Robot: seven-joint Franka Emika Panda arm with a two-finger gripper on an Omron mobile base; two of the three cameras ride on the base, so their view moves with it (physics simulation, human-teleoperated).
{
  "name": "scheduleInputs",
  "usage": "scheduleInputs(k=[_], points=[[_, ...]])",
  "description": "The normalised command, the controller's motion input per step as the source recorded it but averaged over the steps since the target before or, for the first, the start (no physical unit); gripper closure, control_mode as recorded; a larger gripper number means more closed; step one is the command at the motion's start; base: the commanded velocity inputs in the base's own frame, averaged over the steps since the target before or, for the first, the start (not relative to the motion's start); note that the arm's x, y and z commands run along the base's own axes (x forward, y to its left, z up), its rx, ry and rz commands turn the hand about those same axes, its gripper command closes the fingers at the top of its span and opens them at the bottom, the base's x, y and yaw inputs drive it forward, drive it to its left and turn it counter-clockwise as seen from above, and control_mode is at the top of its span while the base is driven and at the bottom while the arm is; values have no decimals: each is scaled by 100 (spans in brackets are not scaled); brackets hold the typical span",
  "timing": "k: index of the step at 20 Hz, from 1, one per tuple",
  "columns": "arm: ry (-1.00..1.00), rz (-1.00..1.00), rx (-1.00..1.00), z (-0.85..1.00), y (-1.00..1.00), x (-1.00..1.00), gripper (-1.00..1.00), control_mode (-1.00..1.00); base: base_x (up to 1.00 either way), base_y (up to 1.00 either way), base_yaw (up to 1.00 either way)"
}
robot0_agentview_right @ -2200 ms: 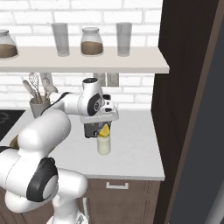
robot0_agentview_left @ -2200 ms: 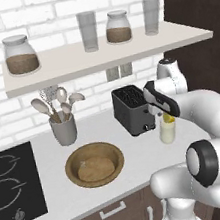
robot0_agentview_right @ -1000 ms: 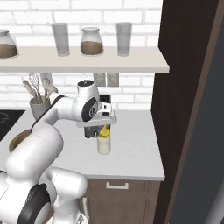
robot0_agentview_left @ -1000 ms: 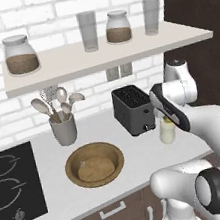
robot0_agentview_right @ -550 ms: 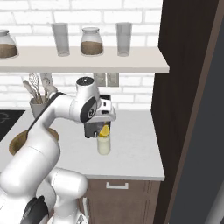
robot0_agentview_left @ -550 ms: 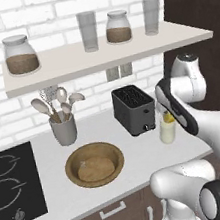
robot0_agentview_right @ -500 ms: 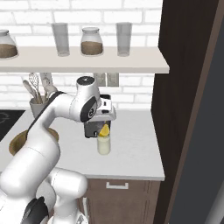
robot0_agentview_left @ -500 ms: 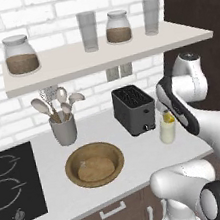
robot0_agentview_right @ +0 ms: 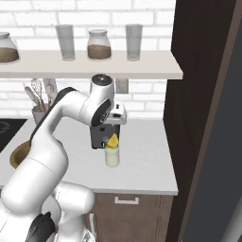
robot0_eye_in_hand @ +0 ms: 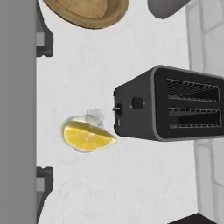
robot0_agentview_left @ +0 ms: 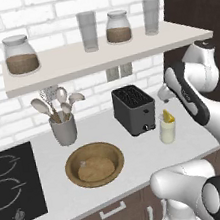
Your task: Grab a lemon wedge from the fridge and one ice cube from the ice bowl, and put them in the glass of lemonade.
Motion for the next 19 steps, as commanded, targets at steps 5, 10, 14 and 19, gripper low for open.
scheduleInputs(k=[5, 10, 14, 19], points=[[-5, 0, 12, 34, 0, 0, -100, -100, 0, 0, 0], [-1, 0, 13, 31, -1, -2, -100, -100, 0, 0, 0], [-2, -2, 12, 9, -1, -36, -100, -100, 0, 0, 0], [-1, -16, 6, 5, -9, -16, -100, -100, 0, 0, 0]])
